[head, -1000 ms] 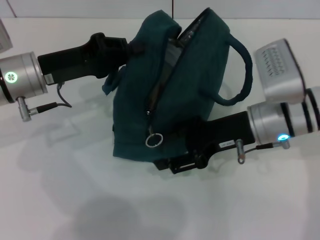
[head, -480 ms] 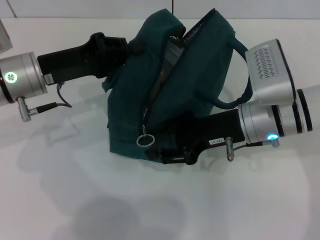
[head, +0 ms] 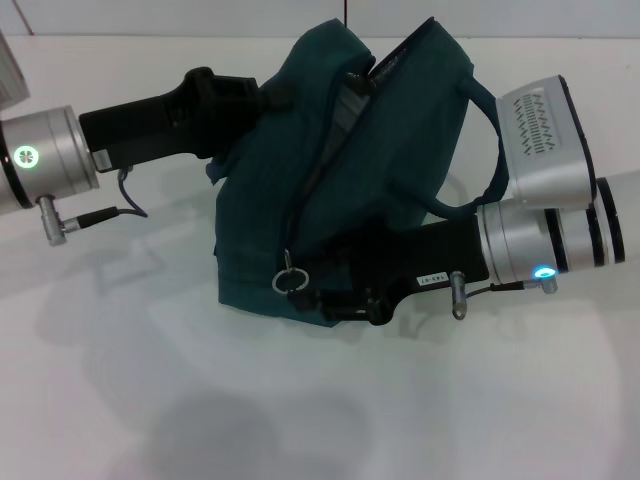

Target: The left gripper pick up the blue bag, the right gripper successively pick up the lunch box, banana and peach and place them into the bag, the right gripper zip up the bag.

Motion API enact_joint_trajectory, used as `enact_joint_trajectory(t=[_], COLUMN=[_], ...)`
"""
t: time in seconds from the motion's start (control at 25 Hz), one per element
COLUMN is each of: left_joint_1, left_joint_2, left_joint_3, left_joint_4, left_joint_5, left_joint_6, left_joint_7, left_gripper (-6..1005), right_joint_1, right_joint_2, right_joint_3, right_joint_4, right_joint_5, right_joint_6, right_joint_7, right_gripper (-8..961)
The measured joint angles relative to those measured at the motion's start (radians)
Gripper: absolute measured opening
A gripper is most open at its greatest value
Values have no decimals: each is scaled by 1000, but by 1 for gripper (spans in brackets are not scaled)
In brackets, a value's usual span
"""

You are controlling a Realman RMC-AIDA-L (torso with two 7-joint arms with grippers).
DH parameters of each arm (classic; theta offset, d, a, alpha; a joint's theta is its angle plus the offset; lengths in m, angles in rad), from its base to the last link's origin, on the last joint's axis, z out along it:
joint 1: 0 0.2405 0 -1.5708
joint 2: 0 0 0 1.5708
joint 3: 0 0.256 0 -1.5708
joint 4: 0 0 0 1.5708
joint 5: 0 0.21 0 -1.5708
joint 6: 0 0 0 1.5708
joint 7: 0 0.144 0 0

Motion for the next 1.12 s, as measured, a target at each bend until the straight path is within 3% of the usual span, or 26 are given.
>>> enact_joint_trajectory(t=[0.08,0.32,0.56,0.8,1.12], left_joint_1=[0,0,0,8,15], left_joint_2=[-1,-4,-5,-5,-5], left_joint_3=[0,3,5,5,5], left_joint_4=[0,0,0,1,1], left_joint_5=[0,1,2,1,1], left_joint_6=[0,4,6,8,9], left_joint_7=[0,0,0,1,3], left_gripper=[61,62,62,62,63], right_joint_1=[0,0,9,2,-57], right_joint_2=[0,0,0,0,-3], right_joint_3=[-1,-36,-110,-112,-79], right_joint_4=[1,1,-1,-16,-56], right_joint_5=[1,27,78,79,79], right_joint_6=[6,34,86,89,99], right_joint_7=[2,7,7,2,-8], right_gripper=[408,239,214,137,12])
